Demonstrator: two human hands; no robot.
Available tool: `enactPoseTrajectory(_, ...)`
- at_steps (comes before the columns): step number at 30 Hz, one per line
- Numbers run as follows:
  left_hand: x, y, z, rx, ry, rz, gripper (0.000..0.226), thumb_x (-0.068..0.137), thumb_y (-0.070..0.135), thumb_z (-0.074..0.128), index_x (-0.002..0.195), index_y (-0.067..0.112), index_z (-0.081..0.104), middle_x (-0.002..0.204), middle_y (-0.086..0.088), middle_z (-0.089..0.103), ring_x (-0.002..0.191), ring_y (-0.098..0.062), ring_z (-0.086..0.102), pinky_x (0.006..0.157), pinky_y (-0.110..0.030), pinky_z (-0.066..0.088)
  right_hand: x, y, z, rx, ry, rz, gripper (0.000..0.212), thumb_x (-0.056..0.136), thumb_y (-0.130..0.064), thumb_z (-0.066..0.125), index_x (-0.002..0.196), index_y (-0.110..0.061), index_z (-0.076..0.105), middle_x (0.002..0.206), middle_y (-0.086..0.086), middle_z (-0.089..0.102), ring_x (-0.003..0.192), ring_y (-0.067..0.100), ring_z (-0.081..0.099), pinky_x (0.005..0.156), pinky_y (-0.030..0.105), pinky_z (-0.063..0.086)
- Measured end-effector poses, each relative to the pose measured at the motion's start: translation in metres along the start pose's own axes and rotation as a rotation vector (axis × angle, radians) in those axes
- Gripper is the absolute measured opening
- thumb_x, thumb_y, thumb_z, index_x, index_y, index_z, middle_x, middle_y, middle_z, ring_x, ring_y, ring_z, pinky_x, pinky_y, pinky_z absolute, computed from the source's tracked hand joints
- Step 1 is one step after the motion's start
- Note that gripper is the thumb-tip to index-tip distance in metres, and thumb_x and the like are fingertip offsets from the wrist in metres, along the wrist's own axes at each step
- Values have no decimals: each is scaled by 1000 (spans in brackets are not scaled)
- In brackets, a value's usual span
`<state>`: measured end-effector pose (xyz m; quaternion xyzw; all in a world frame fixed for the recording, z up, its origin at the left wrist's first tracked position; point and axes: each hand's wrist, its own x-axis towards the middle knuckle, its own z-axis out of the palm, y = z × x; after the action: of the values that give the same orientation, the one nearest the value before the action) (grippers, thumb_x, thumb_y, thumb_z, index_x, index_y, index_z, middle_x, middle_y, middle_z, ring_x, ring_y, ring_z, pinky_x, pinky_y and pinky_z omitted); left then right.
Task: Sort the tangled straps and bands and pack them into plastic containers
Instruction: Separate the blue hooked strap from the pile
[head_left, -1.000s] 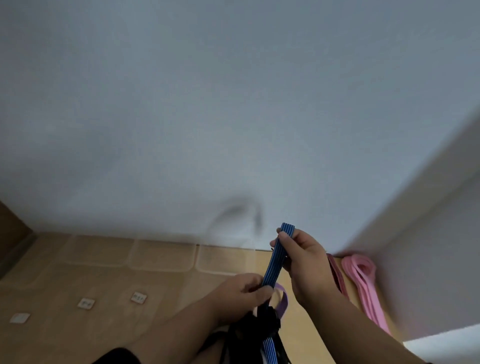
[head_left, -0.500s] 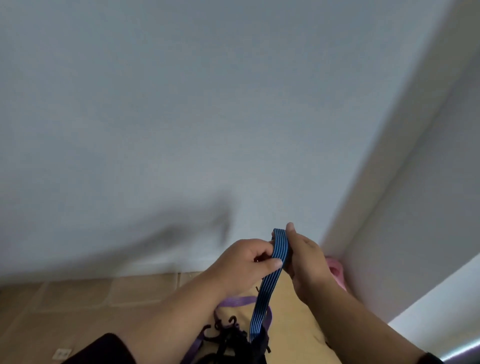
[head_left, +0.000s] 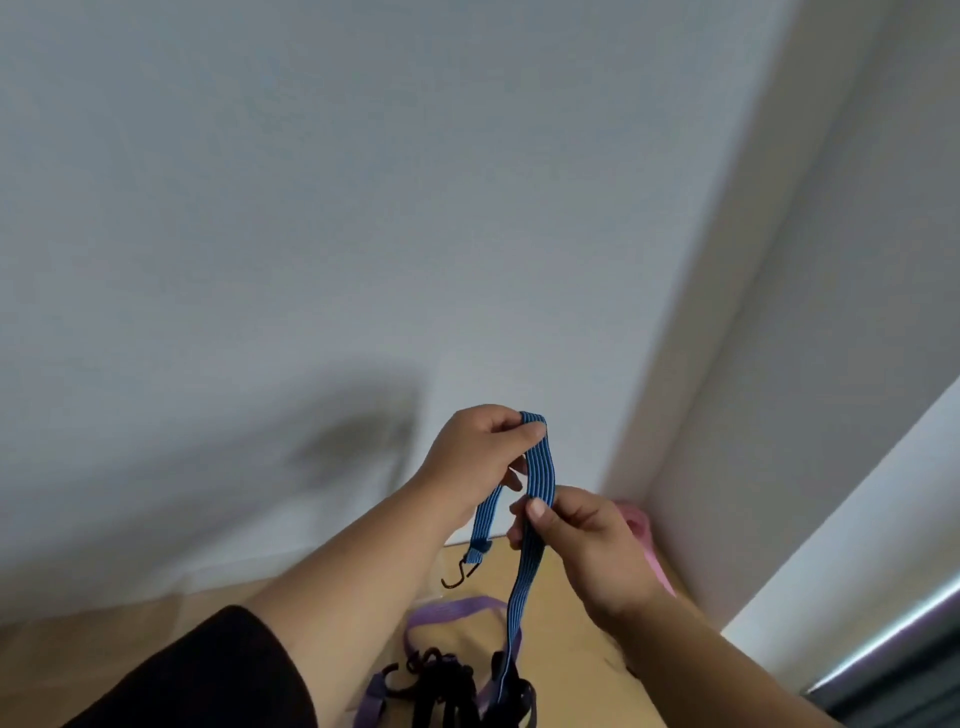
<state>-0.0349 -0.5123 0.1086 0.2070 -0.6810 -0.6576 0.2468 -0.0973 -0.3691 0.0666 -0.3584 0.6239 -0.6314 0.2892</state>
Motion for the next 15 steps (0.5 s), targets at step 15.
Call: enactPoseTrajectory(15,-19,-21,-7,-80,-258,63,39,93,56,58,114,25,68,122,-3,67,119,-17,61,104,-34,48,37,-130,3,53,135,-118,23,103,-20,54,97,0,66,71,11,69,59,24,65,59,32,57)
